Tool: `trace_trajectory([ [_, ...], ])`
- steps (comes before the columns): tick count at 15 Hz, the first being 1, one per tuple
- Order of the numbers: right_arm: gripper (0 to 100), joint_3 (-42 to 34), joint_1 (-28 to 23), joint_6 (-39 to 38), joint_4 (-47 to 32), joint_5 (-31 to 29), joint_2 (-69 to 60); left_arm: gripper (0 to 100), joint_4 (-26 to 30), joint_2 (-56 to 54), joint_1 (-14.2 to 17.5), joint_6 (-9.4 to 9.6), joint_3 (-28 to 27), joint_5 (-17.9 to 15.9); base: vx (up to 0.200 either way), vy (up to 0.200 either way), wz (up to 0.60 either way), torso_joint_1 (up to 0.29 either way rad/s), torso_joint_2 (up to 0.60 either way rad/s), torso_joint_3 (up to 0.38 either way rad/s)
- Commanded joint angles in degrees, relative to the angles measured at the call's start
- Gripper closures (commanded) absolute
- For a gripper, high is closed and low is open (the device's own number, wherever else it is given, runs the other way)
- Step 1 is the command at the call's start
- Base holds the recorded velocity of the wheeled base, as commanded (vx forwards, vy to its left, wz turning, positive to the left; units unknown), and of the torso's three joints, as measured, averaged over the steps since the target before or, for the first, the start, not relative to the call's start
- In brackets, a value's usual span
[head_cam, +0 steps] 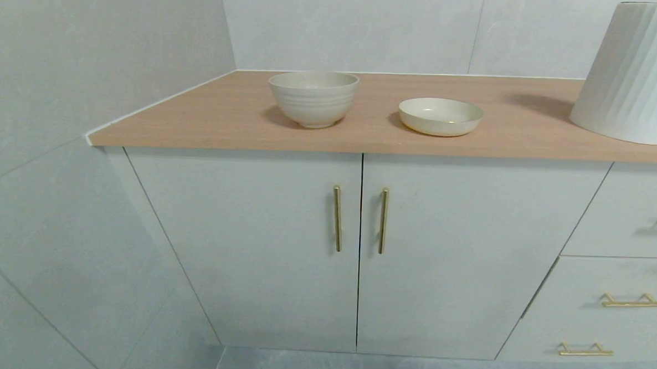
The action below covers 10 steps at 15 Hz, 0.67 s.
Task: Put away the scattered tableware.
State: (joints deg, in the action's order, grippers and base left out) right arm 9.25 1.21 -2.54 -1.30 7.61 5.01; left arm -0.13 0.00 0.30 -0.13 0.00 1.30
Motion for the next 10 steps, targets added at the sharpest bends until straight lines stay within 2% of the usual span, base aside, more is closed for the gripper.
trace_trajectory([
  [1,0,8.24,3.1,-0.63,0.25,12.96,23.03,0,-0.04,0.0,0.05,-0.04,0.0,0.01,0.0,0.0,0.0,0.0,0.0,0.0],
  [3,0,13.95,6.44,-0.8,2.53,17.97,36.74,0,0.05,0.0,0.05,-0.04,0.0,0.01,0.0,0.0,0.0,0.0,0.0,0.0],
  [5,0,23.53,16.11,-1.6,5.08,17.35,54.14,0,-0.04,0.0,0.05,-0.04,0.0,0.01,0.0,0.0,0.0,0.0,0.0,0.0],
  [6,0,25.38,17.69,-1.95,6.05,16.91,57.83,0,-0.04,0.0,0.05,-0.04,0.0,0.01,0.0,0.0,0.0,0.0,0.0,0.0],
  [7,0,30.21,21.73,-2.21,9.83,15.42,67.85,0,-0.04,0.0,0.05,-0.04,0.0,0.01,0.0,0.0,0.0,0.0,0.0,0.0],
  [8,0,32.14,23.05,-2.56,11.85,14.89,72.25,0,-0.04,0.0,0.05,-0.04,0.0,0.01,0.0,0.0,0.0,0.0,0.0,0.0],
  [10,0,36.63,25.51,-3.27,21.43,15.16,83.23,0,-0.04,0.0,0.05,-0.04,0.0,0.01,0.0,0.0,0.0,0.0,0.0,0.0],
])
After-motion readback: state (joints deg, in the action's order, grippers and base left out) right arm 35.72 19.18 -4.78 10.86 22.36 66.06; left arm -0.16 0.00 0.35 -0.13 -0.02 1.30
